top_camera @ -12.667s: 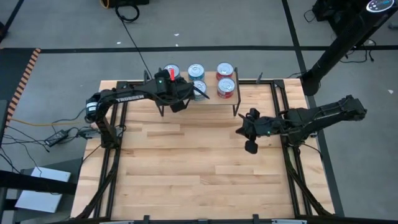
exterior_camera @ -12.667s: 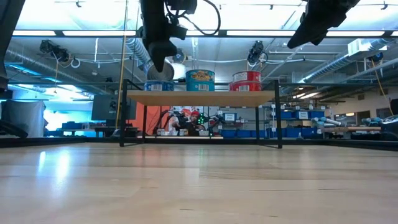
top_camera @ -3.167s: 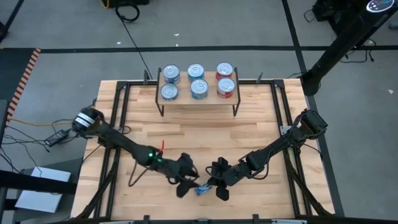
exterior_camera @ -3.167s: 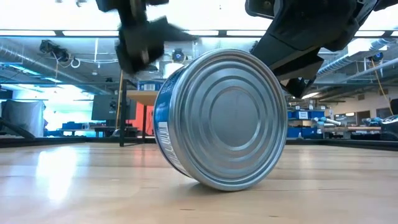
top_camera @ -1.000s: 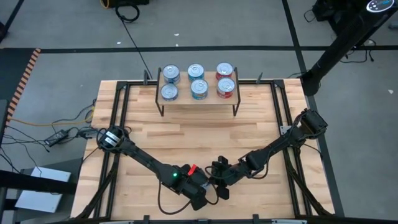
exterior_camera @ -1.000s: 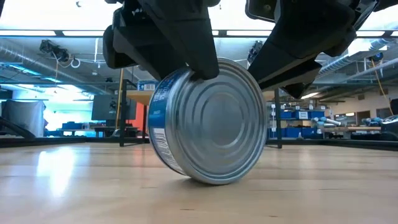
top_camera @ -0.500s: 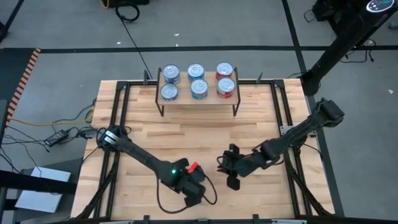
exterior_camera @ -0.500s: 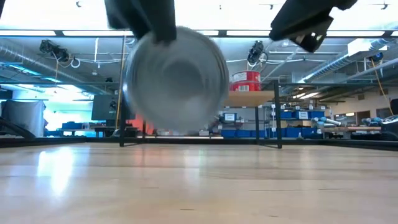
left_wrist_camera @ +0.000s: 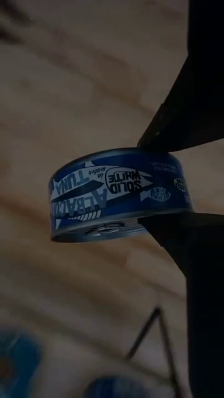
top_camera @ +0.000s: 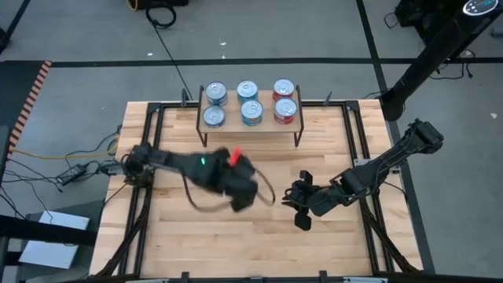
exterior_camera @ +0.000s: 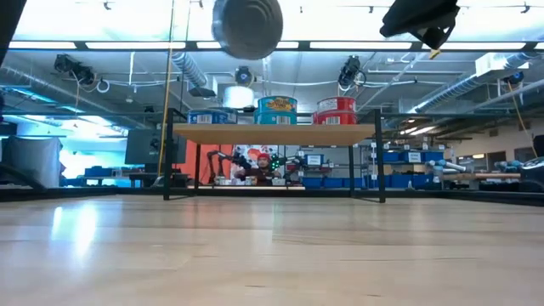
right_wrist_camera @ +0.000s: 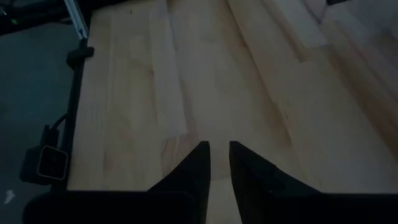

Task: Stack canned seafood by type on shelf
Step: Stack the blue can into the bottom blue can on the shelf

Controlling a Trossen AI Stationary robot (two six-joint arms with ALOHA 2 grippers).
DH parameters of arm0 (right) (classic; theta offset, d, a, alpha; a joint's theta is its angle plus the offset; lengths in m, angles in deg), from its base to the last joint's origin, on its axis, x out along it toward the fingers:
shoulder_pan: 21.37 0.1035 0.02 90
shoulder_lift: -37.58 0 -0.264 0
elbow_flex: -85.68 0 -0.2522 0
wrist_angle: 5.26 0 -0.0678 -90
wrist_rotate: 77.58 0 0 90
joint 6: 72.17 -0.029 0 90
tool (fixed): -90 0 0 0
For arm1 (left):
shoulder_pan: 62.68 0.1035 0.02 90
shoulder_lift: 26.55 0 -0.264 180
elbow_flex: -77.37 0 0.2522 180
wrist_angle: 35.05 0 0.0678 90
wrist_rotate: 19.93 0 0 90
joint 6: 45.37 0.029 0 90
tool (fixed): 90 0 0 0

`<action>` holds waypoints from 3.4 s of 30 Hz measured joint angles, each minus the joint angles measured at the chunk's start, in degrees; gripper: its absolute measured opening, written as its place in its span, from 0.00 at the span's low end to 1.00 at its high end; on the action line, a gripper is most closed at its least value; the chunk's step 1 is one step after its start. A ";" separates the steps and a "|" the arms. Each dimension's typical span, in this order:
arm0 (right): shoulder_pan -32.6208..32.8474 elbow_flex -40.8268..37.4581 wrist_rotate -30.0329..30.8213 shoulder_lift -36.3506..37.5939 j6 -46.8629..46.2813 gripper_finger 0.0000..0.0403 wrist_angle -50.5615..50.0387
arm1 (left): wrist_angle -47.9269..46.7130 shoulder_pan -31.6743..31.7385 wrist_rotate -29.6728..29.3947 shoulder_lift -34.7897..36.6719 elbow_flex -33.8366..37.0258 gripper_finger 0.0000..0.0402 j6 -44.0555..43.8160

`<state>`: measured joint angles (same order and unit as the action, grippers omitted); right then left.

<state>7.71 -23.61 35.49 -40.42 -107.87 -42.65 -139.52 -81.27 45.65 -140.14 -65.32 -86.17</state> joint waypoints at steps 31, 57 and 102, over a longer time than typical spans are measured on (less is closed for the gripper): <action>0.20 0.00 0.17 5.29 3.97 0.18 -20.53 | 0.63 30.57 -7.93 13.32 17.96 0.33 21.06; -5.60 -0.04 2.85 7.89 6.80 0.19 -19.74 | 2.44 30.42 -11.30 15.22 30.07 0.33 24.01; -6.78 -0.07 3.06 7.87 8.91 0.19 -18.65 | 4.86 29.43 -8.55 10.14 18.12 0.33 25.35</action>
<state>0.93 -23.68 38.55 -32.55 -98.97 -61.29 -134.66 -51.85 37.10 -130.01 -47.20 -60.82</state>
